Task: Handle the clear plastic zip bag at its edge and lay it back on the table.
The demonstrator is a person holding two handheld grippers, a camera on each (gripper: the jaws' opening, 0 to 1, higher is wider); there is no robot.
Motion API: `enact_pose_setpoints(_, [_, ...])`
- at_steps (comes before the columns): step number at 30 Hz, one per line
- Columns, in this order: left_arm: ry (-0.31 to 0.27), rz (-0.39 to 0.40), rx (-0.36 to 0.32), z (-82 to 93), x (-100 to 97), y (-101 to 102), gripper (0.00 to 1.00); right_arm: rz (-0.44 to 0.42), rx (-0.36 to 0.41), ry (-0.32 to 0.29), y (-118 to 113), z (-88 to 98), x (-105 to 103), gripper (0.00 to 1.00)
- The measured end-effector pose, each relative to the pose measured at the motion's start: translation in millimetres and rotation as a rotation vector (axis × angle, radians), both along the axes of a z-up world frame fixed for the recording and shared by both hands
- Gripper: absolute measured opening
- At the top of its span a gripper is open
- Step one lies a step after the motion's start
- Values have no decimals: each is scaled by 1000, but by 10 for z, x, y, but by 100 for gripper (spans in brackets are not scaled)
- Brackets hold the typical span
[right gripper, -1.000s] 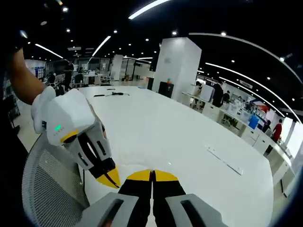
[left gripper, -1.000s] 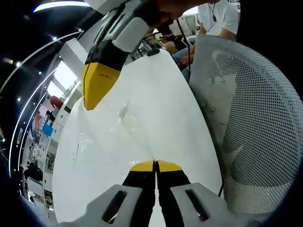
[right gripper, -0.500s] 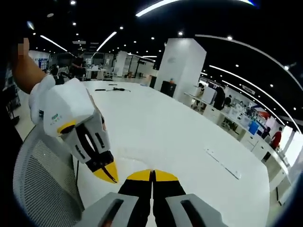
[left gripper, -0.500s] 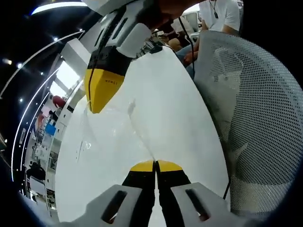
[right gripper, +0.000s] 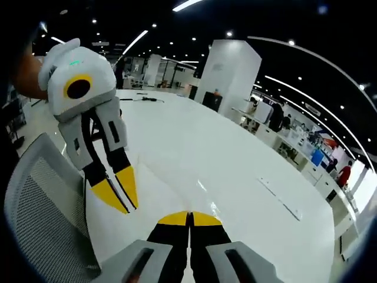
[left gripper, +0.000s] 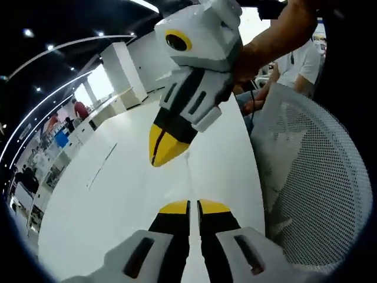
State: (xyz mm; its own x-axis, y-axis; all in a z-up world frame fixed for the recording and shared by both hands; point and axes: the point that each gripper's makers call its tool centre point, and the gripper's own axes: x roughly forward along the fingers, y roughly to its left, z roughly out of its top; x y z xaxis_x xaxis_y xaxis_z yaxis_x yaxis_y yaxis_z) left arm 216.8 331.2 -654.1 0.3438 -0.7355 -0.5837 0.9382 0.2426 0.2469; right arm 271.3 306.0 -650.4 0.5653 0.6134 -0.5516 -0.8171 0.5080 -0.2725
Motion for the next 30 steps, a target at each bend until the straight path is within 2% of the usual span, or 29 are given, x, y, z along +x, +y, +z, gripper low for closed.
enact_pose_setpoints(2, [4,18,-29,57,-4,6,6,1,-9,-3,5,-14,20,0])
enact_pose_setpoints(8, [17,43,-59,132,-36,49,7,1,-31,-8,1,-58,56,0])
enact_pose_setpoints(11, [43,88,-104,203,-42,89,8,-5,-40,-12,-20,-66,64,0])
enact_pose_setpoints(16, [51,146,-138,275,-19,177,13,-20,-49,-16,-73,-94,90,0])
enact_pose_setpoints(20, [52,175,-140,273,-17,263,14,-44,-59,-23,-172,-120,117,0])
enact_pose_setpoints(30, [104,279,-221,313,-1,470,24,-148,-90,-48,-499,-154,219,0])
